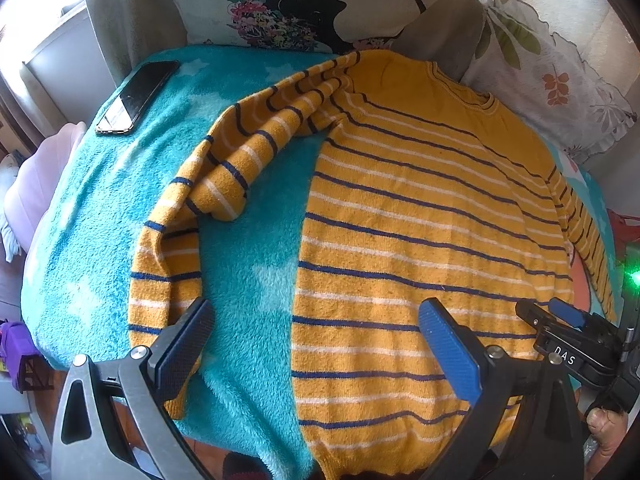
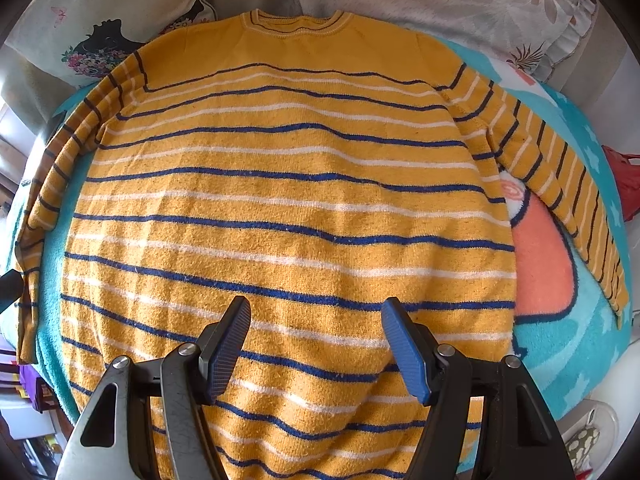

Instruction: Fold small clothes

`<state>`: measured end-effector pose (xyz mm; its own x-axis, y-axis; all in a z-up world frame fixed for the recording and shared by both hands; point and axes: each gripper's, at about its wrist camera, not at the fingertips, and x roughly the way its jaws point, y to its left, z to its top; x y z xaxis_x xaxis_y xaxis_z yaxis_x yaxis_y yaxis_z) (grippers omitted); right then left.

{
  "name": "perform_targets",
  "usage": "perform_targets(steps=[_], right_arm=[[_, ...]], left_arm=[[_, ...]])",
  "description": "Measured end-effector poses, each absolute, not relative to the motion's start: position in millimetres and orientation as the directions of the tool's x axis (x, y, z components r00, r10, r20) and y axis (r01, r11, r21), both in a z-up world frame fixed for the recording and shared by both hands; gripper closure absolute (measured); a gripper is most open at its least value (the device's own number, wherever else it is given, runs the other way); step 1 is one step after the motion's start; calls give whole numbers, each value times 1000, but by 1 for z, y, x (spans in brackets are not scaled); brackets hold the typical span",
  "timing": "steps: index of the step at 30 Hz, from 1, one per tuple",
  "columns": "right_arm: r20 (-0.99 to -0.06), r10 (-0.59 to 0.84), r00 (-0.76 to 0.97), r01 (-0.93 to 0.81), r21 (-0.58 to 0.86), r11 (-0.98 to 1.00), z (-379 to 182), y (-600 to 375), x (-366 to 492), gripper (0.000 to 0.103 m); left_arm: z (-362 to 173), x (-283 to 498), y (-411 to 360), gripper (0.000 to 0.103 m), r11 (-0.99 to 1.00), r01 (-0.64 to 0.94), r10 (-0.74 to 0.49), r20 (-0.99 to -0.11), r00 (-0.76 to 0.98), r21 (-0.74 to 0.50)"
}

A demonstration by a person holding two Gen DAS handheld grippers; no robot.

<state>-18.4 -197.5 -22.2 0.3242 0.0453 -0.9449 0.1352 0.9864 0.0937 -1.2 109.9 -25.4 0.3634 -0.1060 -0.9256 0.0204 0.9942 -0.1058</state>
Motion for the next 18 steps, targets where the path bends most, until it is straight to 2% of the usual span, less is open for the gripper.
perform_targets(steps=[10,18], right_arm=[[-943,51,328,119,95,988,-23,-189,-4,31],[-928,118,353,-1,125,992,-15,-142,25,31]], left_arm=[[-33,4,123,2,995,-8,-87,-934,347,-95],[-33,-3,166,2,992,-116,-12,-937,348,-56]])
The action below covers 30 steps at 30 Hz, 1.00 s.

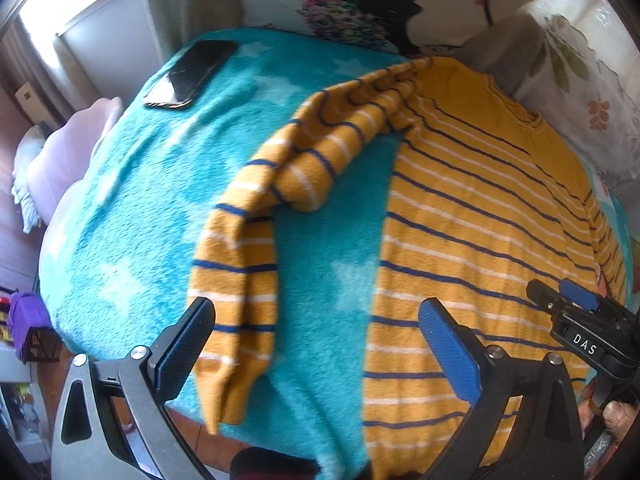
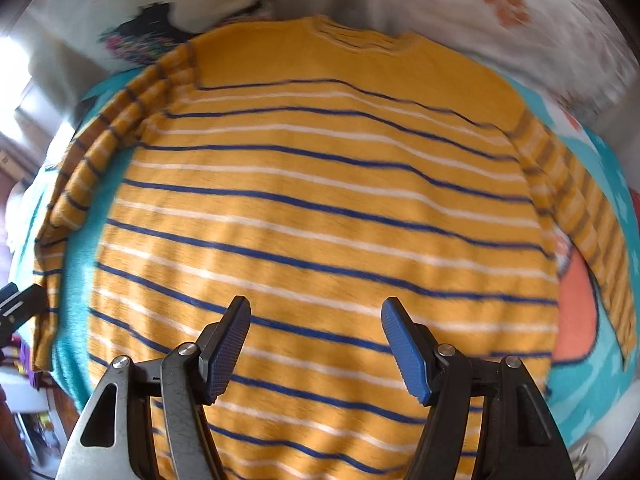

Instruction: Fold small clothes

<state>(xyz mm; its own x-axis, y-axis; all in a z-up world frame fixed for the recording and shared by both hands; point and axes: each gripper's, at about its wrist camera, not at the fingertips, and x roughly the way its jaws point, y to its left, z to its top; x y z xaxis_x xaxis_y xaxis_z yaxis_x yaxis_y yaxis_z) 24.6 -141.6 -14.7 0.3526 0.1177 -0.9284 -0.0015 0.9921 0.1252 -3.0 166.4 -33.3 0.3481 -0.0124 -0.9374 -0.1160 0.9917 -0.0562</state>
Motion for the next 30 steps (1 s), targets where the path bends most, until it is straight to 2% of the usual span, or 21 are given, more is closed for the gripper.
perform_targets(steps=[8,14,19,22,26,27,29,30], right_arm=[[-865,361,349,-303,261,917,7,-39,47,31],[-802,551,229,-519,379,767,12,55,43,31],[-819,550,162,-624,347,700,2,110,25,33],[-819,560,128,-682,337,649,1,131,5,37],[-850,522,77,-669,344,659,-20,150,4,37],[-849,522,77,-673,342,656,-24,150,4,38],[-850,521,81,-683,333,650,-26,152,4,48],[-850,521,77,-686,334,646,-29,157,4,65]], left_arm=[[-36,-34,239,2,958,-288,101,-931,350,-5],[-44,-66,295,2,903,-430,177,-933,313,27],[-43,-83,316,2,873,-486,200,-934,295,34],[-42,-91,324,2,857,-508,259,-926,275,89],[-40,-99,336,2,841,-540,232,-929,287,43],[-37,-101,337,2,837,-545,241,-927,289,47],[-34,-102,337,2,836,-545,258,-921,292,61],[-32,-102,336,2,837,-544,262,-919,294,65]])
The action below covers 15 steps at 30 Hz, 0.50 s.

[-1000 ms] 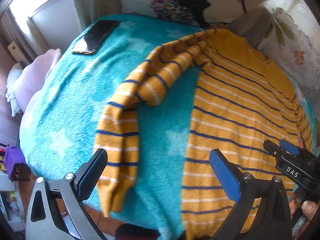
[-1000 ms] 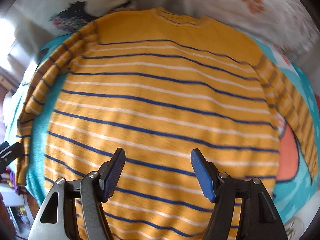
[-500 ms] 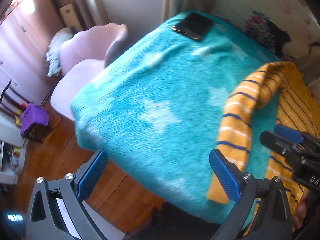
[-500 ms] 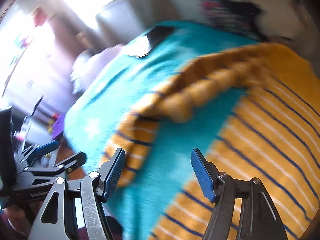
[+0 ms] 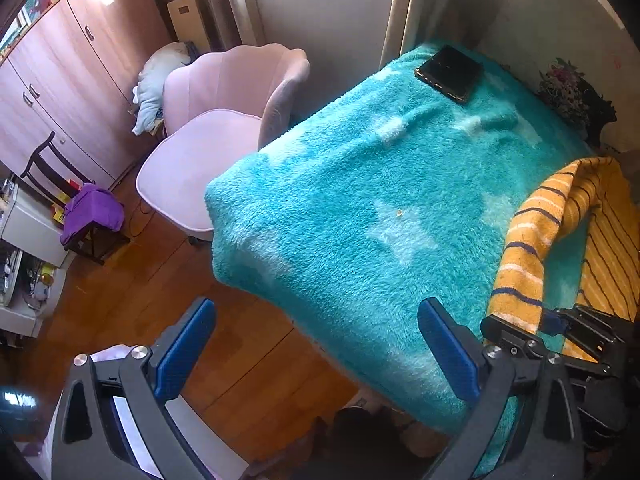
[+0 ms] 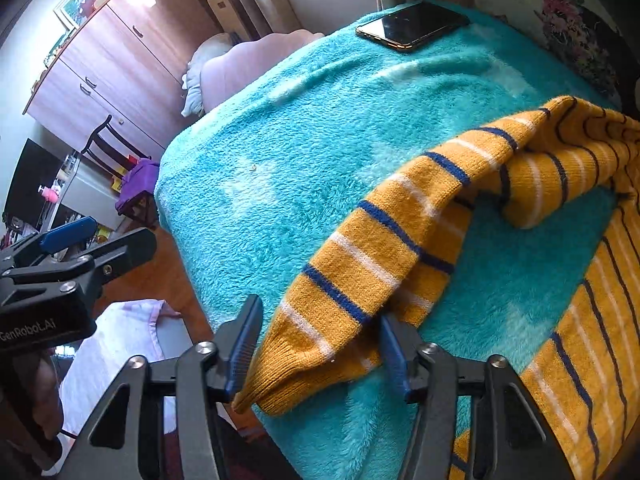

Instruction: Fold small clothes

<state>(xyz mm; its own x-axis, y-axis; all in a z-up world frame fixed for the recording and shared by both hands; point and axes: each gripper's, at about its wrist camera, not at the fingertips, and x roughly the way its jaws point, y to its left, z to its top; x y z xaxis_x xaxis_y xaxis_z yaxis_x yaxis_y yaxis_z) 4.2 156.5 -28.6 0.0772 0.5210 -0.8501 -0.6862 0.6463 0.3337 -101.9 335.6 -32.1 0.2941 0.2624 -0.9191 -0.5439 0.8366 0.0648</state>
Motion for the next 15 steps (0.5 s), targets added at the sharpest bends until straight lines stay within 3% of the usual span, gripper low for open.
perform_targets(steps=[4,10,15], right_arm=[[-842,537,47,-671,372,641,-32,152,10,88],[-779,624,53,-614,467,636,0,123,24,91],[-737,656,164,-583,464,667,43,69,42,91]], left_arm=[[-28,-98,327,2,846,-529,264,-916,302,70],[-24,-90,310,2,863,-500,261,-911,319,72],[-18,-81,289,2,884,-463,254,-904,345,72]])
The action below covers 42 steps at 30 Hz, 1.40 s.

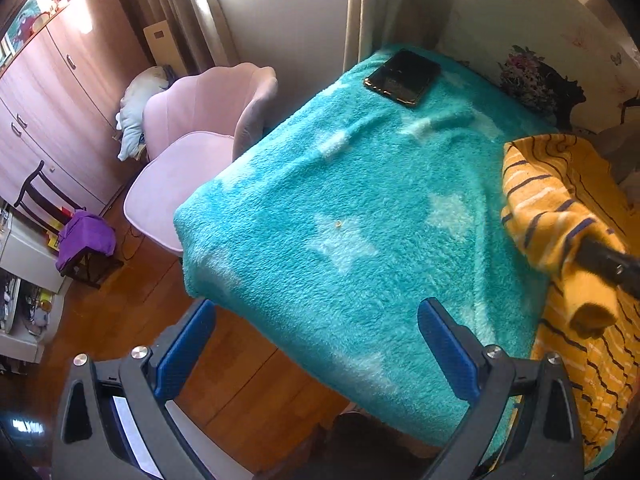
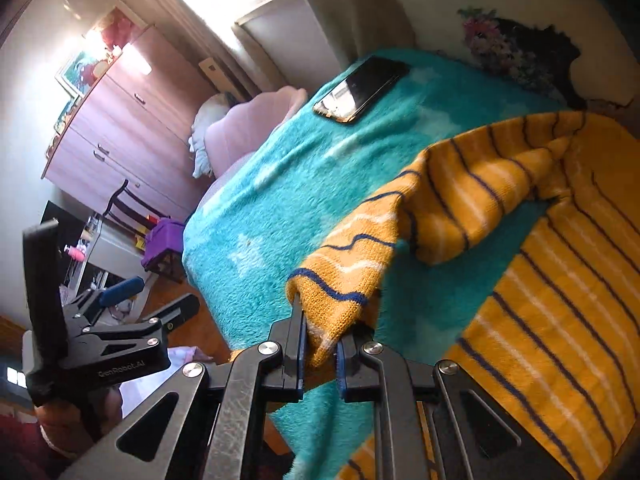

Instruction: Fold small clothes

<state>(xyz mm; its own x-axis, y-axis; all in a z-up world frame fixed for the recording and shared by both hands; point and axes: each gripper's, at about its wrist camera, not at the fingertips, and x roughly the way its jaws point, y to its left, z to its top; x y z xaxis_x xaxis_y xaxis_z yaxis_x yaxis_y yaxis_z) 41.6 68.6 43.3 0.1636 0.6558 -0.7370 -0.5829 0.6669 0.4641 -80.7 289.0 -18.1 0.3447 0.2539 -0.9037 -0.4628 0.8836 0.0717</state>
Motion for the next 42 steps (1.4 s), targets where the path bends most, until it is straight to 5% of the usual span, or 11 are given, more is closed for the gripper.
perform_targets(steps=[6,11,15,19,27,29,31,32,36,42], right_arm=[[-744,581,331,-465,407,786,57,-39,62,91],[-814,380,440,-271,283,920,26,-135,82,90],[-888,91,451,-24,90,996,-8,-212,93,71],[-844,160,512,100,243,965,-2,-269,76,50],[-830,318,459,95,401,911,-40,-270,75,38],[-830,322,455,110,412,905,-55,-262,84,40],[-785,414,462,93,507,857,-62,-263,95,89],[-762,458,459,84,550,831,-62,-263,99,94],[-753,419,507,78,525,848,-44,-274,100,95],[-899,25,438,314,179,932,-48,-316,108,90]], left_arm=[[-13,-66,252,2,913,-402,232,-899,373,69],[-12,-56,213,2,939,-339,202,-899,388,64],[-12,-51,187,2,953,-295,183,-900,395,64],[-14,-46,165,2,962,-265,163,-905,393,58],[-14,-45,137,2,972,-231,133,-911,389,44],[-13,-47,134,2,971,-233,133,-914,384,43],[-10,-49,133,2,969,-240,146,-911,386,53],[-9,-50,134,2,968,-243,153,-908,390,59],[-8,-51,139,2,964,-259,159,-904,396,56],[-19,-46,146,2,964,-259,152,-912,380,53]])
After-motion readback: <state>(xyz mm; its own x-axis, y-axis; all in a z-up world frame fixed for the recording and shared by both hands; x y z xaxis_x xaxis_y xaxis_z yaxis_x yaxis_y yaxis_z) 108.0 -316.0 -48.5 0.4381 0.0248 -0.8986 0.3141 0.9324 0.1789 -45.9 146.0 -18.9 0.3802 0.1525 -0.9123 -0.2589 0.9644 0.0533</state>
